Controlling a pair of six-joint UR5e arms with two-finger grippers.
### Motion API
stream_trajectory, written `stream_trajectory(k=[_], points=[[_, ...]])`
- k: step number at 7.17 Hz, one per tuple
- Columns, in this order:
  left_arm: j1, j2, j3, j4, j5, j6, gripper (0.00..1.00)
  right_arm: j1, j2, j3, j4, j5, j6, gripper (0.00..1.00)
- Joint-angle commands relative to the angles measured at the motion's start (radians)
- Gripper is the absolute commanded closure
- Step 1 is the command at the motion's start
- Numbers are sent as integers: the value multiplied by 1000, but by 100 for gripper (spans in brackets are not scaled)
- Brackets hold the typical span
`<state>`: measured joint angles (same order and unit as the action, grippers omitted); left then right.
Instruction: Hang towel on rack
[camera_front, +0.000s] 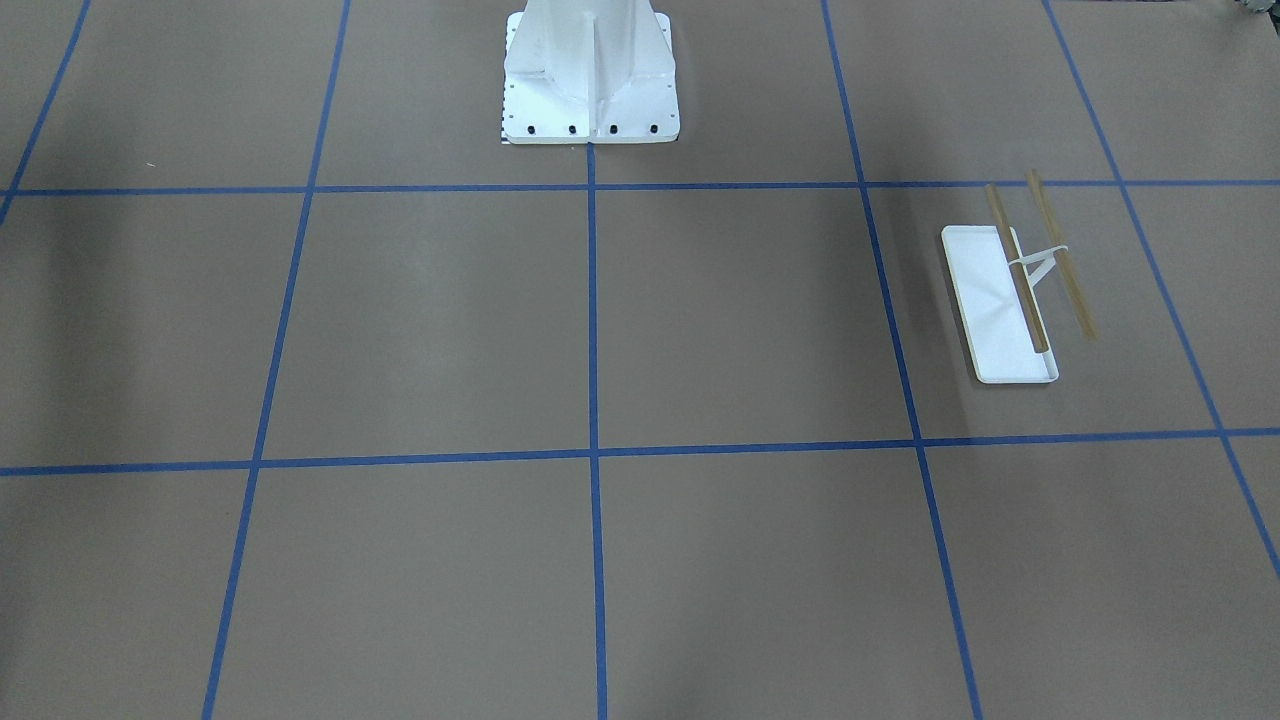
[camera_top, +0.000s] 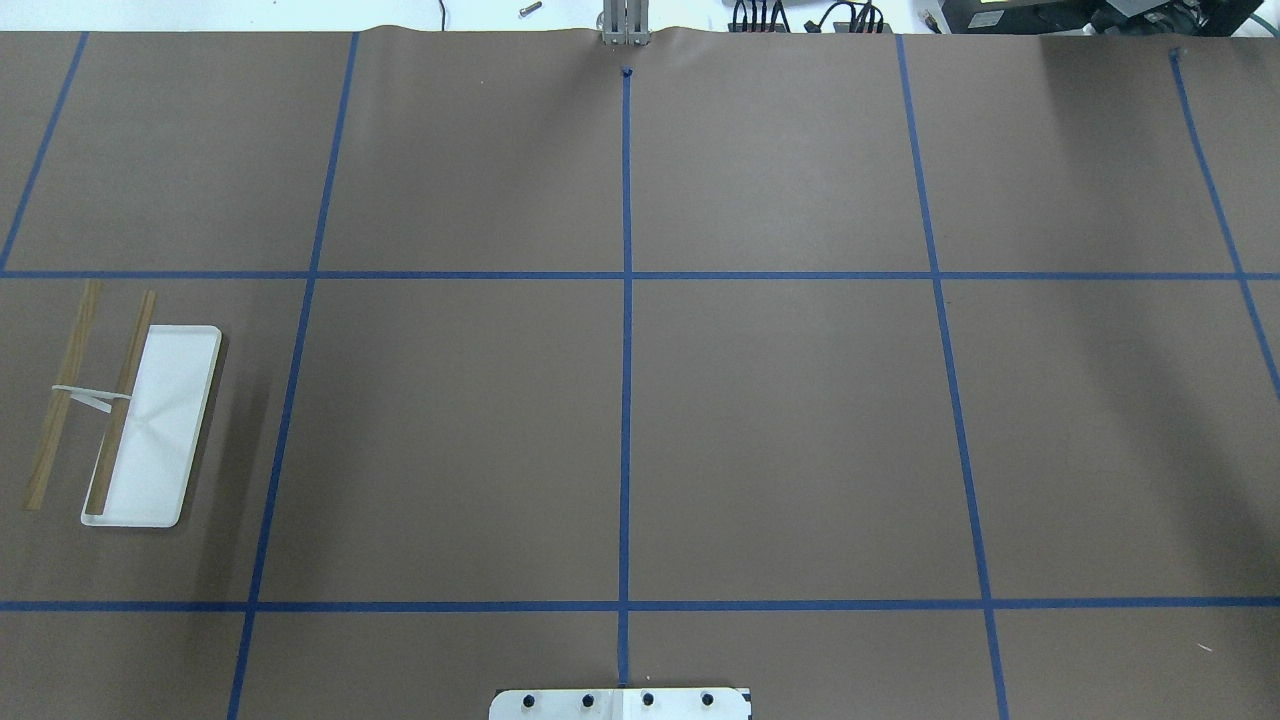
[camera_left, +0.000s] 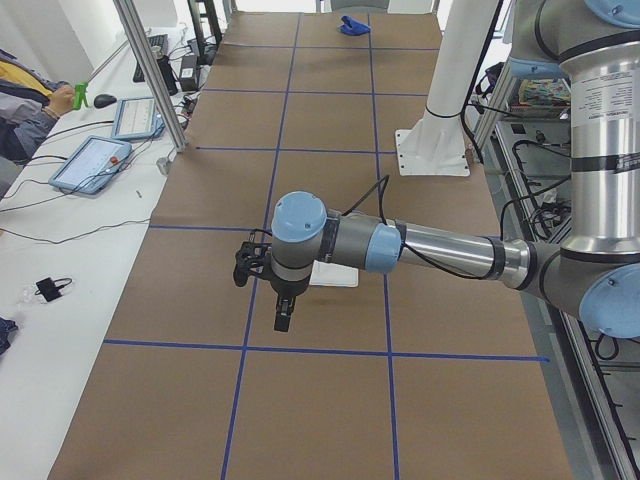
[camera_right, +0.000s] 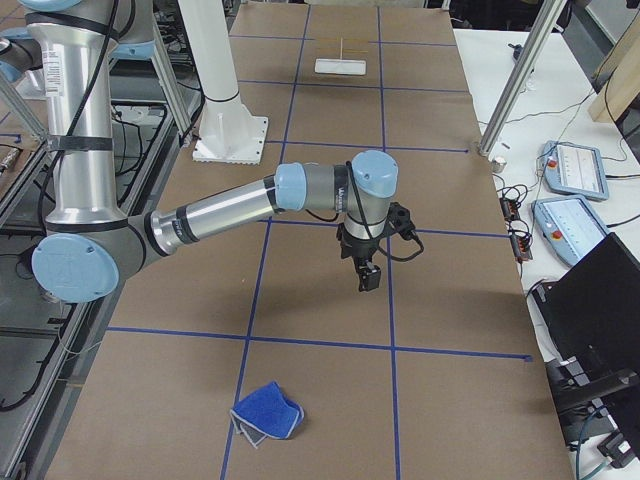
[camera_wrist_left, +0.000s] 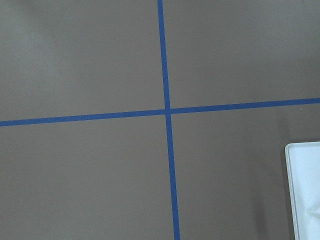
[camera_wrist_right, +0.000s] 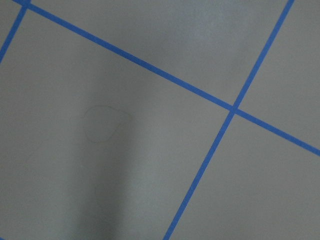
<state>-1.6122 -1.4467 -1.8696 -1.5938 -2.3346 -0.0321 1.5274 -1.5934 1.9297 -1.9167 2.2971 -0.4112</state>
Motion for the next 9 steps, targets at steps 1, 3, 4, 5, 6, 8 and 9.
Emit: stream_trajectory(k=[1,3,4,5,6,8,9], points=[[0,15,-6,-32,-8,7,2,11,-54,-1,2,7,-1,0],[2,46,0,-95,-9,4,2,11,-59,-6,4,7,-6,0],[3,48,10,-98,-12,4,2,11,-53,-5,5,12,-5,0],[5,90,-6,-107,-87,9,2,13,-42,44,5,22,-5,0],[9,106,4,-159,-153,-3,2,10,-31,-3,27,22,-6,0],[12,104,-14,-178,-158,-31,2,14,-57,6,108,28,-3,0],[24,109,-10,-182,-160,-72,2,13,-42,-39,113,22,-6,0]])
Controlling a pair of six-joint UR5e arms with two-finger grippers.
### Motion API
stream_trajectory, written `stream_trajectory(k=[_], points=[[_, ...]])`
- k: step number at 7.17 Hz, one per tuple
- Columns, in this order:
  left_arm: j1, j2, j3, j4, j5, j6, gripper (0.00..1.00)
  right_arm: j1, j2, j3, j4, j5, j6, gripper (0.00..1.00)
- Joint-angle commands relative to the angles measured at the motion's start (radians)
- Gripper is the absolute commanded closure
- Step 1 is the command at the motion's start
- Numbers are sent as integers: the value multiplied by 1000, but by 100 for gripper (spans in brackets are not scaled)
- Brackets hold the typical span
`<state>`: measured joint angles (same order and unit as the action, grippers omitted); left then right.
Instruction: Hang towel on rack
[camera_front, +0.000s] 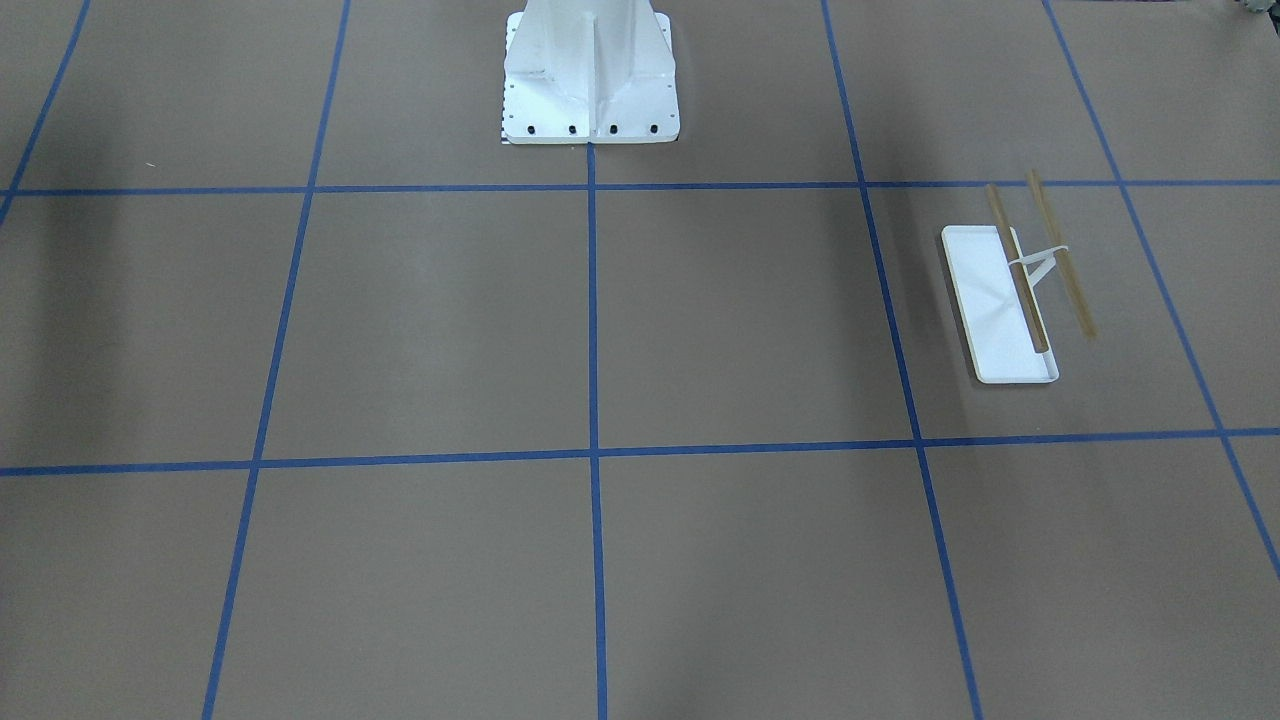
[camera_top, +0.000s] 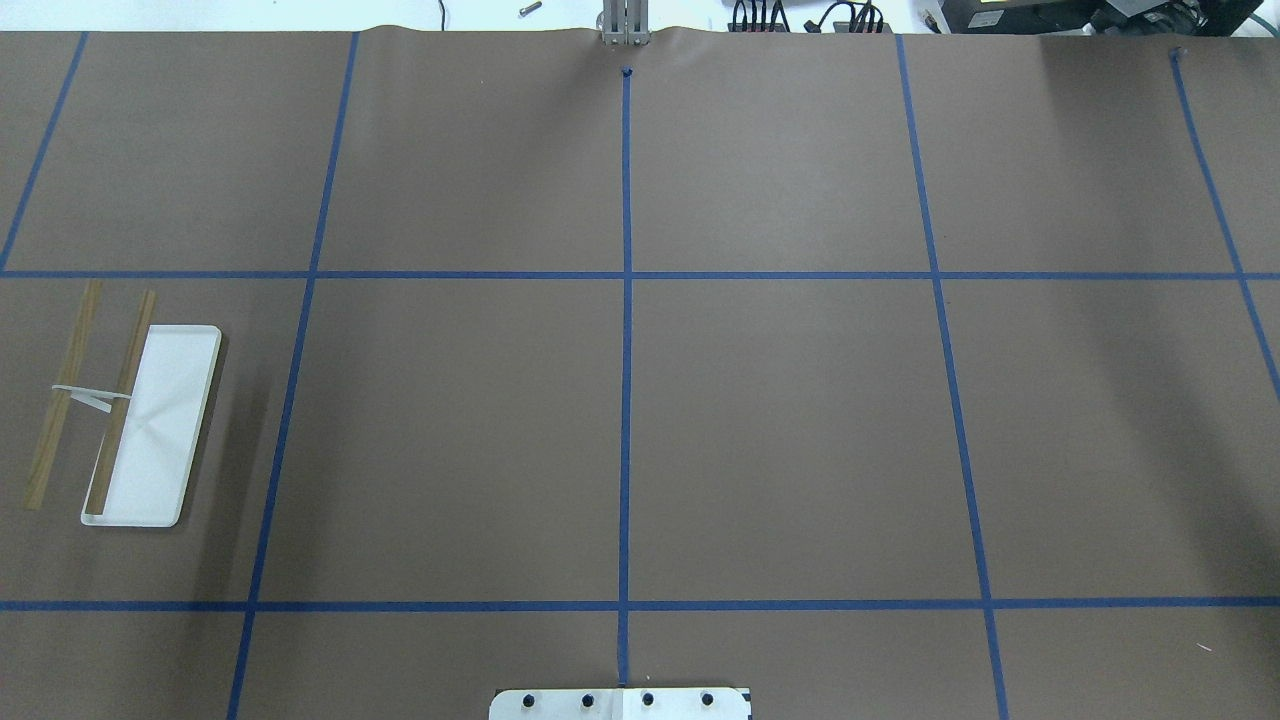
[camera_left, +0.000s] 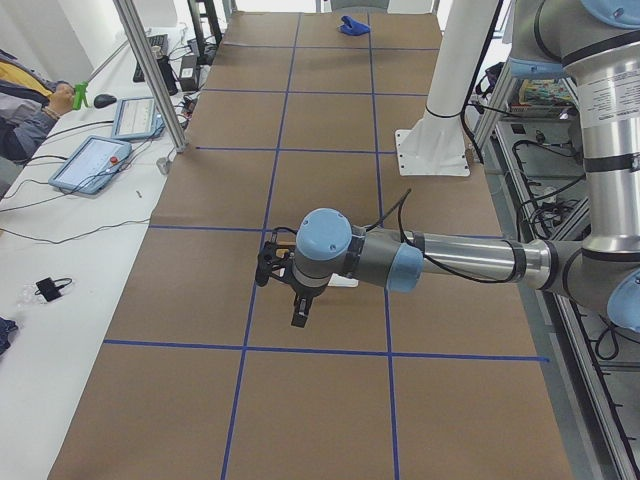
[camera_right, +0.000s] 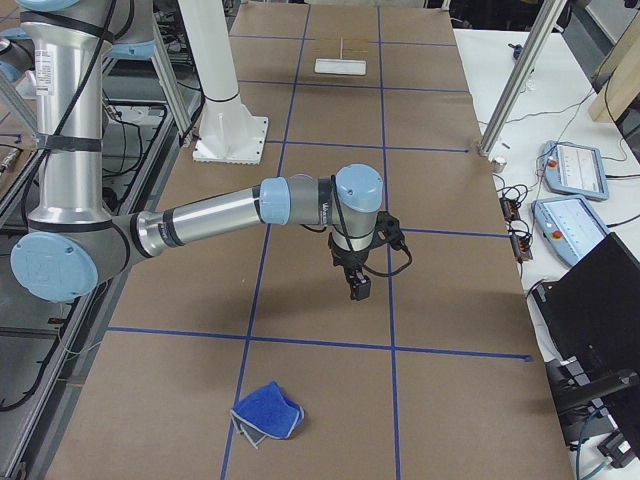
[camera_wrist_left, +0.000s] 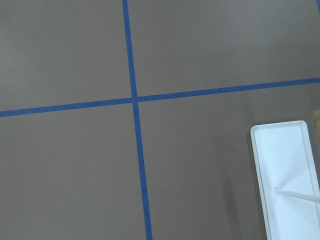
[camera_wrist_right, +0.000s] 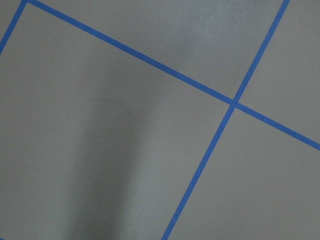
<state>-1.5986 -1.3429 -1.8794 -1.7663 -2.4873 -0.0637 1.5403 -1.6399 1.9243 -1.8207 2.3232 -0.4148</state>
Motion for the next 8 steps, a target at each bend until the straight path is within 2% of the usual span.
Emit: stream_trajectory(k=[1,2,3,6,7,8], points=[[9,8,0,-25,-4,-42,2,0,24,-91,56,19,-1,0],[12,-10,5,-22,2,-77,2,1,-15,-32,66,103,2,0],[28,-1,2,-27,-1,-88,2,1,-56,7,67,122,1,0],[29,4,36,-27,-7,-96,2,1,-133,4,69,206,-5,0],[29,5,39,-28,-7,-94,2,1,-136,-20,90,135,-34,0],[29,5,39,-28,-5,-94,2,1,-146,-62,166,4,-132,0]])
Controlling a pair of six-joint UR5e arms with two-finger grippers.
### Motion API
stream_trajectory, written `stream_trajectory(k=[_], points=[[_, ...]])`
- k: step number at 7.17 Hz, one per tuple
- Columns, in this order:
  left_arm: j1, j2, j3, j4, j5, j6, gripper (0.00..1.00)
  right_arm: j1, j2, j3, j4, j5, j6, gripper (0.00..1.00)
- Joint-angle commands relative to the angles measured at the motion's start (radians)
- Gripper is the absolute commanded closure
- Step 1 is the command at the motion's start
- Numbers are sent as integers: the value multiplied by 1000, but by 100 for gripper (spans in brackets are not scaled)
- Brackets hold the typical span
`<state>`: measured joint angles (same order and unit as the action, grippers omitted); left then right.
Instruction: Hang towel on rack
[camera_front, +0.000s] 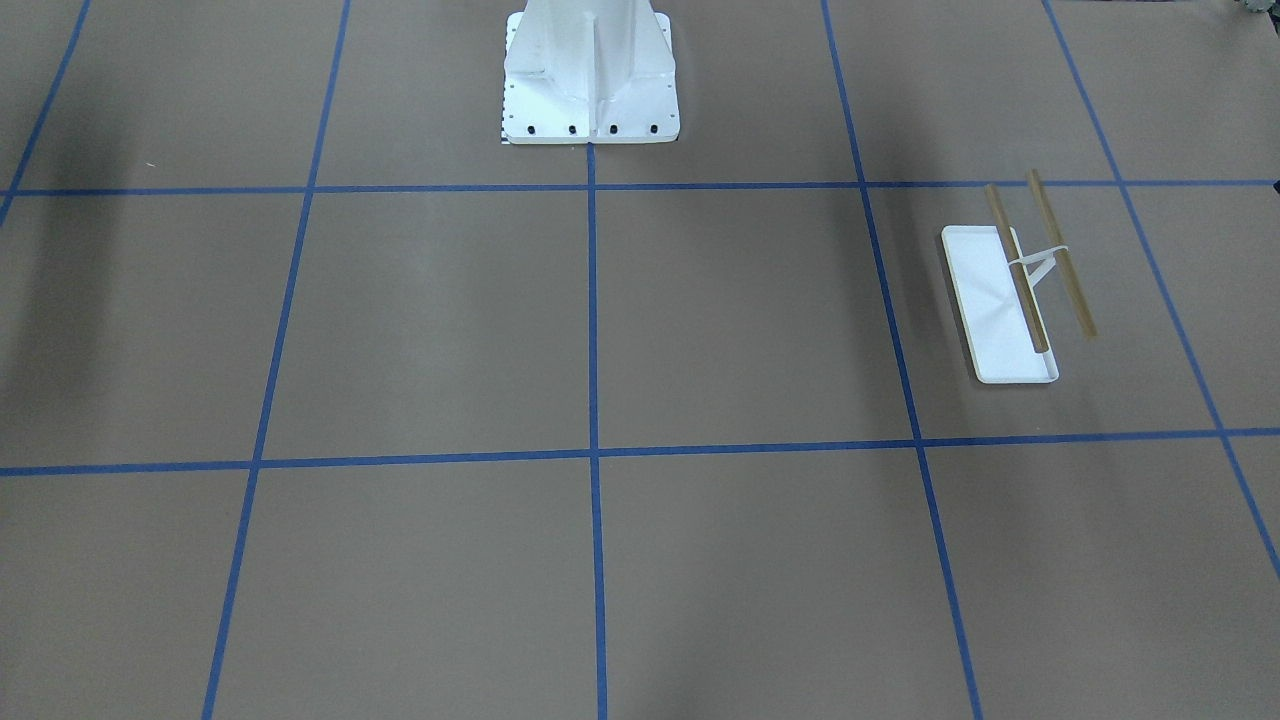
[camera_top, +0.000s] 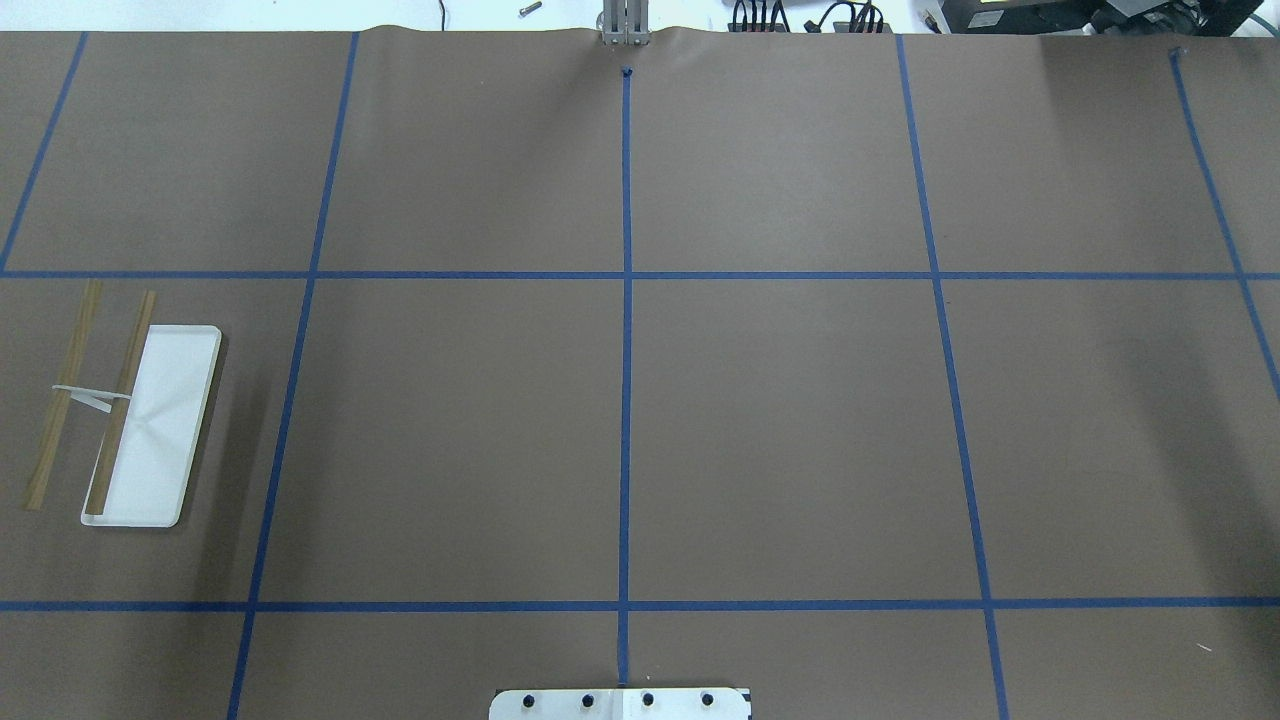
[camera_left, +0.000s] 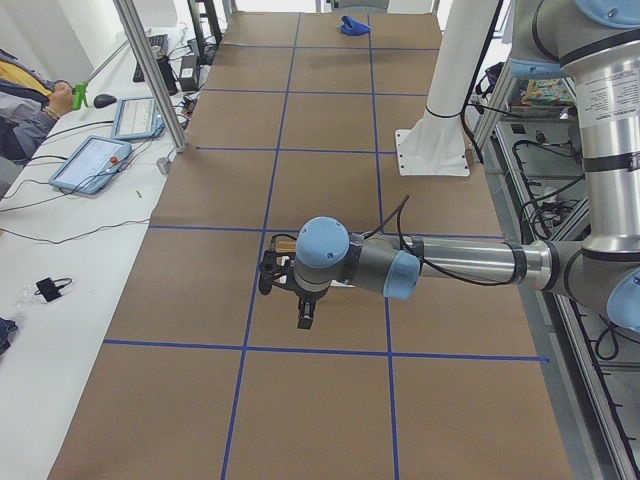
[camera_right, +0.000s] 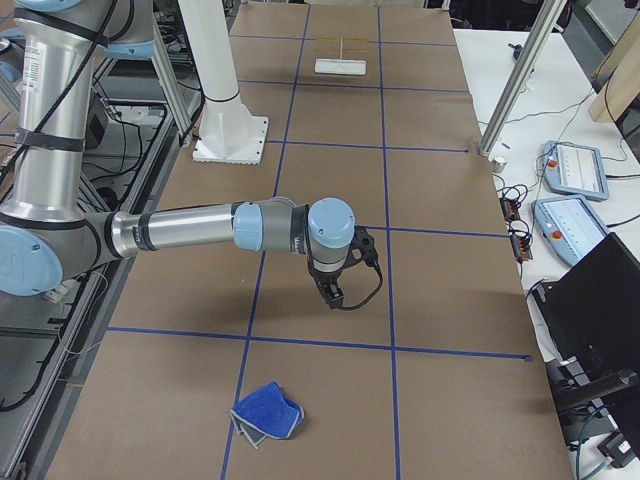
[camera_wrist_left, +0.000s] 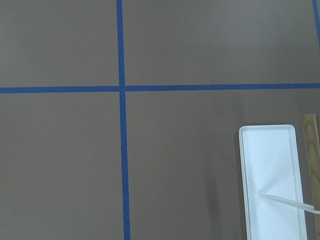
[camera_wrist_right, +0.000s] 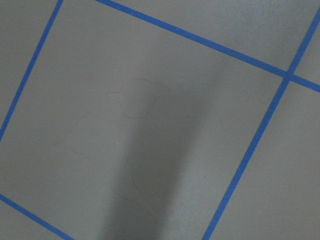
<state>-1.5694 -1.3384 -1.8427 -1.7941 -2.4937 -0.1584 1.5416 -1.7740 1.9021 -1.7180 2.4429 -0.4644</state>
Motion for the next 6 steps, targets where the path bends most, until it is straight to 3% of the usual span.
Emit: stream_trajectory(k=[1,2,3,5,6], points=[[0,1,0,-1,-1,-1,2,0,-2,-172,107,-123,-214,0],[0,1,0,-2,-1,-1,2,0,30,-305,165,-124,-265,0],[0,-1,-3,-4,-2,-3,2,0,39,-375,185,-124,-273,0],[0,1,-1,-14,-4,-3,2,5,56,-413,163,-124,-257,2],[0,1,-1,-13,-2,-3,2,68,95,-470,126,-108,-144,2]])
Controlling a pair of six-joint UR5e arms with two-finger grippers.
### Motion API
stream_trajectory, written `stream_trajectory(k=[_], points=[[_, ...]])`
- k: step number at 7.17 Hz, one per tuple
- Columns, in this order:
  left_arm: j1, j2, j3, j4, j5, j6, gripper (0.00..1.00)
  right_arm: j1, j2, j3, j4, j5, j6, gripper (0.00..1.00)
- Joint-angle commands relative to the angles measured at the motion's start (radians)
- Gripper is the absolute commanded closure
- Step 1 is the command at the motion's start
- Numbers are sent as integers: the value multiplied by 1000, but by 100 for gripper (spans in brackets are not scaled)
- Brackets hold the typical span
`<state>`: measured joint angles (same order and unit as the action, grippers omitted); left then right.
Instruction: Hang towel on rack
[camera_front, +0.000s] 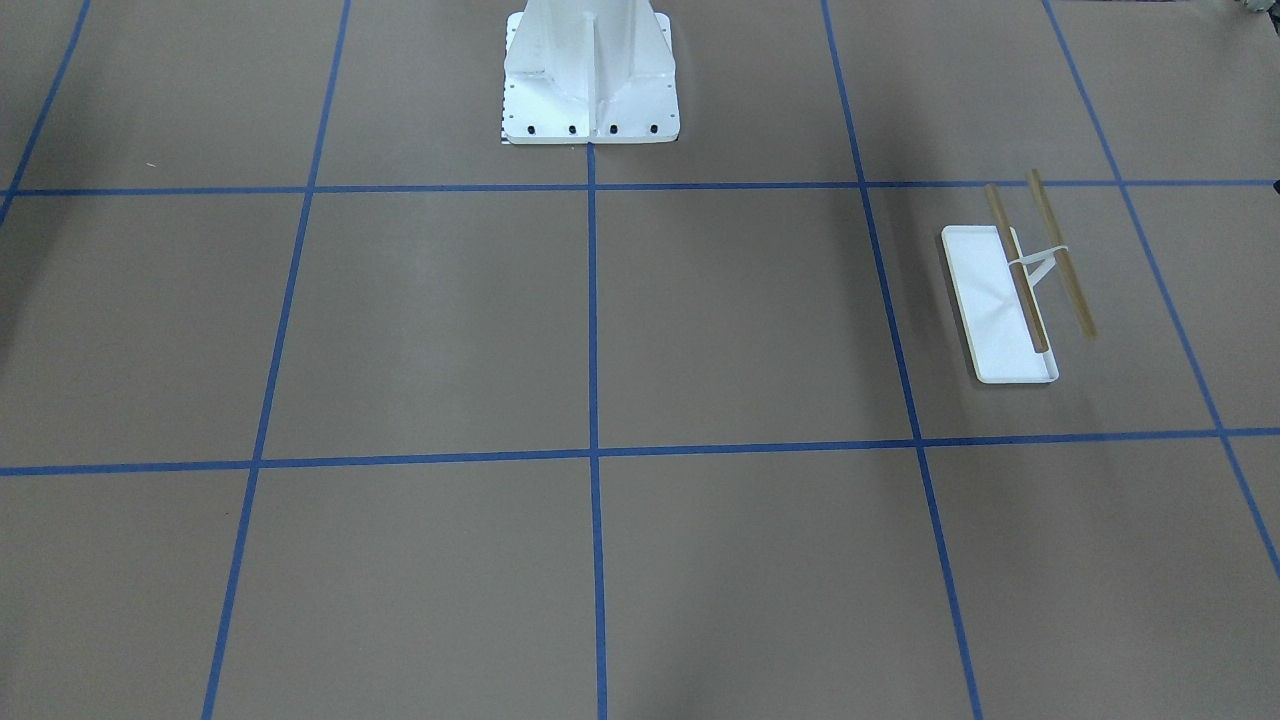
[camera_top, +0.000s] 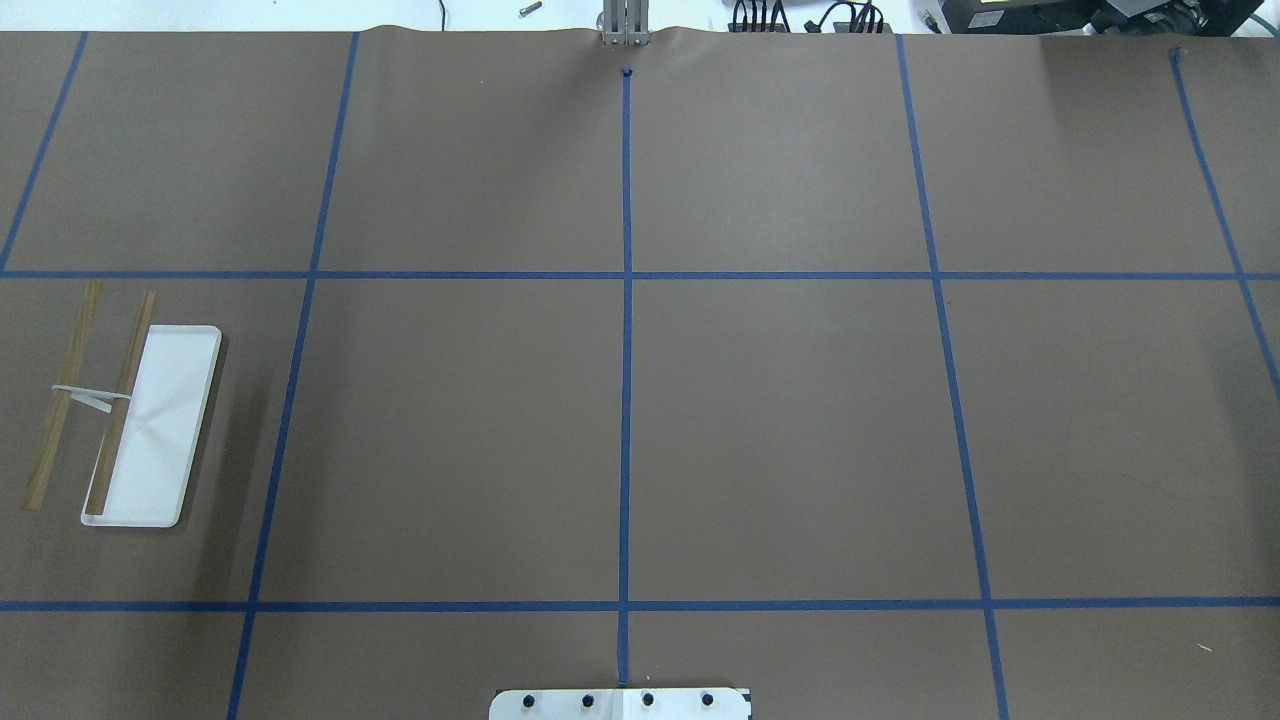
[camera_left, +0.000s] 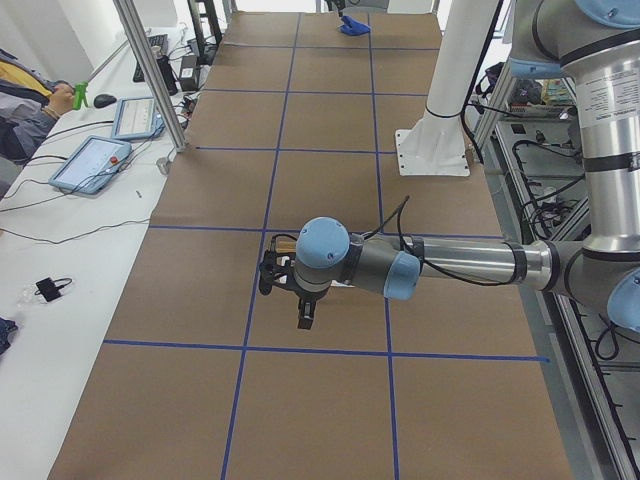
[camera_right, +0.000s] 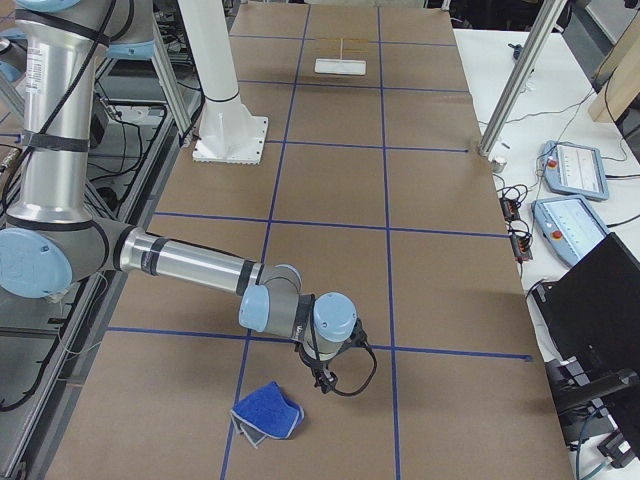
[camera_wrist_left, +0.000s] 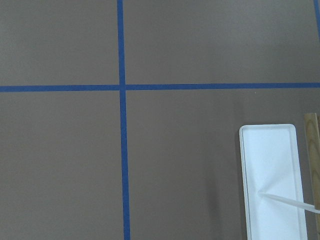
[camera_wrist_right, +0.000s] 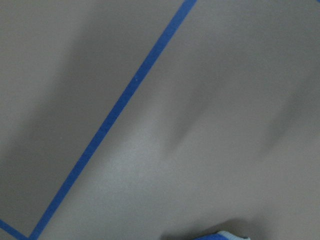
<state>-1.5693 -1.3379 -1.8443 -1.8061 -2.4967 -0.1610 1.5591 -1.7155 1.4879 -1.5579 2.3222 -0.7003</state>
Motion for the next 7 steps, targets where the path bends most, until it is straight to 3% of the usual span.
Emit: stream_trajectory(k=[1,4,6,7], points=[[0,0,2,-2,-1,0,2,67,42,-104,-27,88,213,2],[0,-9,-9,-28,-1,-38,2,131,34,-173,-24,88,465,2],[0,-1,-9,-99,-1,-103,2,133,42,-291,115,78,516,2],[0,-1,-9,-104,1,-103,2,133,46,-304,178,82,623,2]])
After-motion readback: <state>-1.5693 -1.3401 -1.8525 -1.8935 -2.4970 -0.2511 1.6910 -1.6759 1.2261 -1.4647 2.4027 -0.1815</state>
